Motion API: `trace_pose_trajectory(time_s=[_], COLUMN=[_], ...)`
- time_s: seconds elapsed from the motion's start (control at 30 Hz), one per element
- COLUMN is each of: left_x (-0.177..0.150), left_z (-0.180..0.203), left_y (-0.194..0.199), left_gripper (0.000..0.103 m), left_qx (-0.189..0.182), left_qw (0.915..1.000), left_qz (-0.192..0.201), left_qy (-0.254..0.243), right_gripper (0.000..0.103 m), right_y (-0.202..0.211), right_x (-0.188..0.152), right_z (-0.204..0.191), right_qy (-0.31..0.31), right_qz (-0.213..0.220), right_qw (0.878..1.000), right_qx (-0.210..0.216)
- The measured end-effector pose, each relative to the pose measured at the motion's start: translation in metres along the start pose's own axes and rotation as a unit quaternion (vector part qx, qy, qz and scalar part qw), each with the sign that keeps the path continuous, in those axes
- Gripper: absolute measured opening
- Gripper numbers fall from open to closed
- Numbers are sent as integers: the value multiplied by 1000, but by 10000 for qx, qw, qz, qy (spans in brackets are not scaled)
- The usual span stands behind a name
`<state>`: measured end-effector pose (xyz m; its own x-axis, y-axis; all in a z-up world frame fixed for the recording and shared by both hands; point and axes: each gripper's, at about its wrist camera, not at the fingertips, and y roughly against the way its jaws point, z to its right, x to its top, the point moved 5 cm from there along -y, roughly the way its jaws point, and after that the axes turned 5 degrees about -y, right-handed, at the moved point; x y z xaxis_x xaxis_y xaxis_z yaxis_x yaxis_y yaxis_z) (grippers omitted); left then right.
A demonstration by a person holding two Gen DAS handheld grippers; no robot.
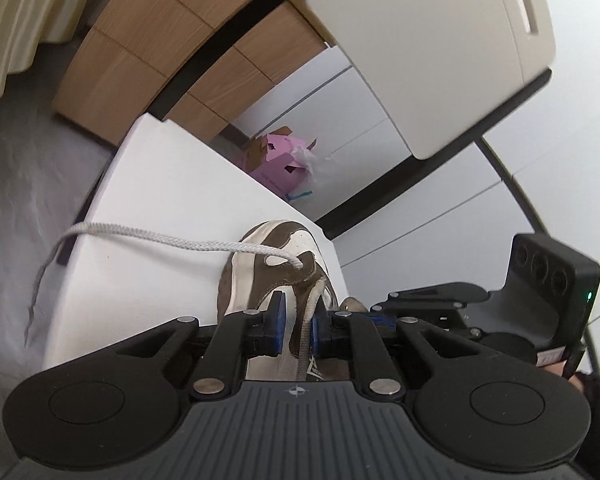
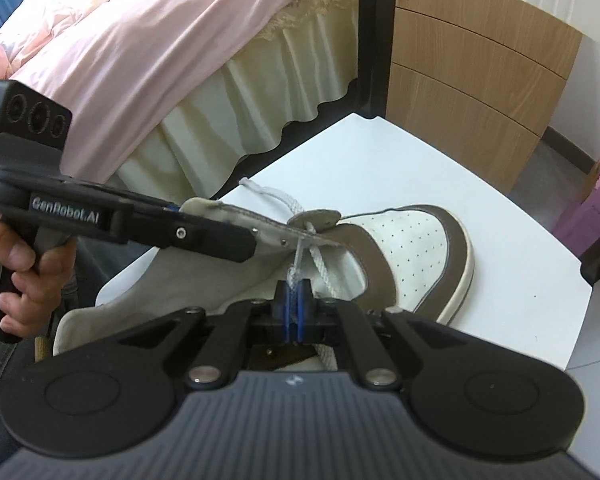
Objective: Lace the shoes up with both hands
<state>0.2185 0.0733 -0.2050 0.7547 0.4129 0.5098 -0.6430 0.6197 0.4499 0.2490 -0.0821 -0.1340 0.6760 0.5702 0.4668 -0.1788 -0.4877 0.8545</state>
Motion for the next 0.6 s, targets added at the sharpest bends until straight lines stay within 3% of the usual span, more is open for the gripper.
trace_pose_trajectory(time_s=[0.23, 0.6], left_x=[3, 4], left_z=[0, 1], left_y=[-4, -5], left_gripper=[15, 15], left_qx=[-28, -13], left_qw=[10000, 9998], left_qz=[-55, -109], left_qy=[-34, -194], right_gripper=[4, 5], right_y=[7, 0], right_x=[-2, -1], right_z=[-9, -5], right_qy=[453, 394], right_qz=[-94, -441], right_qw=[9989, 9981], right_qx=[29, 187])
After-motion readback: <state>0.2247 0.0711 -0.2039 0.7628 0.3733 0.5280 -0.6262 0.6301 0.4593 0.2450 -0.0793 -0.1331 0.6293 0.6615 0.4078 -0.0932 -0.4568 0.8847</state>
